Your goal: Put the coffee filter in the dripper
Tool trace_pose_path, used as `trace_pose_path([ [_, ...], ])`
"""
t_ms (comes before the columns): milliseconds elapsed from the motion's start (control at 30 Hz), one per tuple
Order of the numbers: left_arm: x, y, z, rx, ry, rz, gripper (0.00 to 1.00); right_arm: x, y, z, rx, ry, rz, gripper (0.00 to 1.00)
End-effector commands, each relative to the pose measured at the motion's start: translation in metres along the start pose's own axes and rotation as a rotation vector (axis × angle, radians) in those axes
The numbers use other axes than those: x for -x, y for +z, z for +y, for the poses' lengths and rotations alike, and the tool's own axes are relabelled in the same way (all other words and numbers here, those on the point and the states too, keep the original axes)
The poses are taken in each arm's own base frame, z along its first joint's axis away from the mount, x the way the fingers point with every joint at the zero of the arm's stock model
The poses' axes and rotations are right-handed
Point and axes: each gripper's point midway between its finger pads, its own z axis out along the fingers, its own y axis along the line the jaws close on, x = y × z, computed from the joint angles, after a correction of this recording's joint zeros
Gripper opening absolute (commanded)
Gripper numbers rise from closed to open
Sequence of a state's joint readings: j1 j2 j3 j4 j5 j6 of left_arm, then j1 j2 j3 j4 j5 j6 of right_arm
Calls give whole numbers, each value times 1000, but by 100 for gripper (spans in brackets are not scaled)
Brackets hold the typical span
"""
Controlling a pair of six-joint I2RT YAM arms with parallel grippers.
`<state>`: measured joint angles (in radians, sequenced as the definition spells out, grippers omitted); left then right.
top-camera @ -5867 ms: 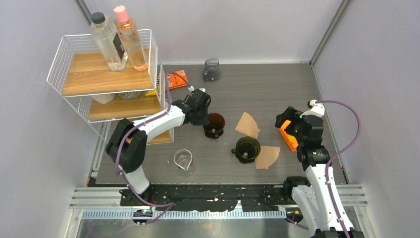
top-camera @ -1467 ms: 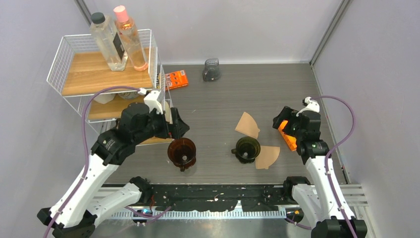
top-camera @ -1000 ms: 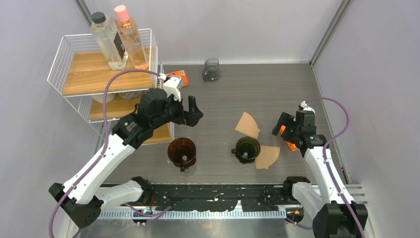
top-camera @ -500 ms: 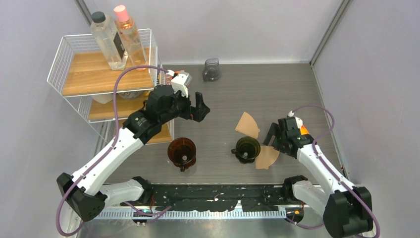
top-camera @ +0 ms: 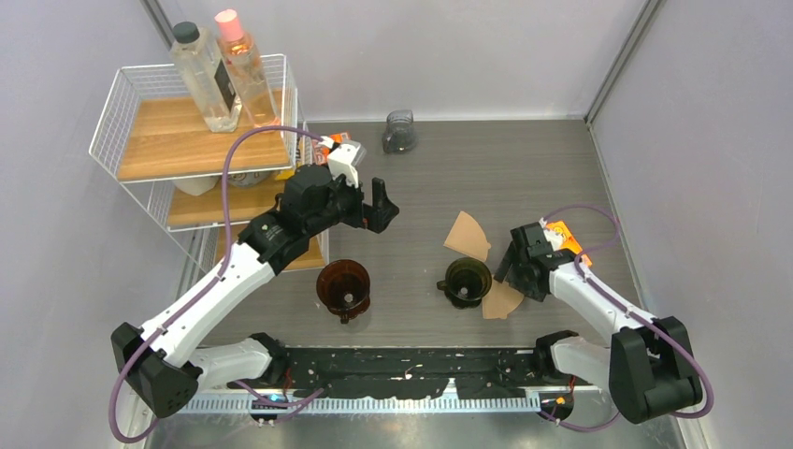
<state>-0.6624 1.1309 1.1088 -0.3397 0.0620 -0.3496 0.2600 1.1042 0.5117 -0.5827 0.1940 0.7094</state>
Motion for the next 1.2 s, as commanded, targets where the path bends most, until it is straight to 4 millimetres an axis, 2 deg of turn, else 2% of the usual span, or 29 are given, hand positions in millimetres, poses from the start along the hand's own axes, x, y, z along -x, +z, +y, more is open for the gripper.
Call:
trace_pose_path([
  [0, 10, 1, -1, -22, 29, -45, 100, 3, 7, -4, -51, 25, -17, 74],
  [200, 10, -4, 5, -8, 23, -58, 100, 0, 14, -10, -99, 11, 7, 70],
  [400, 10, -8, 12, 10, 12, -72, 100, 3, 16, -14, -137, 5, 4, 50],
  [467, 9, -7, 12, 9, 10, -73, 100, 6, 15, -16, -152, 0, -11, 42],
  [600, 8, -6, 13, 8, 8, -66, 100, 18, 7, -18, -162, -17, -53, 38],
  [733, 6, -4, 9, -11, 5, -55, 100, 39, -7, -9, -116, -51, -133, 31],
  [833, 5, -4, 7, -25, 0, -50, 99, 56, -24, -1, -60, -65, -207, 32],
  [967, 5, -4, 4, -42, -4, -48, 99, 69, -42, 7, 4, -91, -269, 32],
  [1067, 4, -3, 2, -52, -4, -42, 100, 72, -53, 12, 48, -106, -294, 33],
  [1167, 4, -3, -1, -68, -6, -39, 100, 71, -53, 12, 59, -123, -295, 38],
])
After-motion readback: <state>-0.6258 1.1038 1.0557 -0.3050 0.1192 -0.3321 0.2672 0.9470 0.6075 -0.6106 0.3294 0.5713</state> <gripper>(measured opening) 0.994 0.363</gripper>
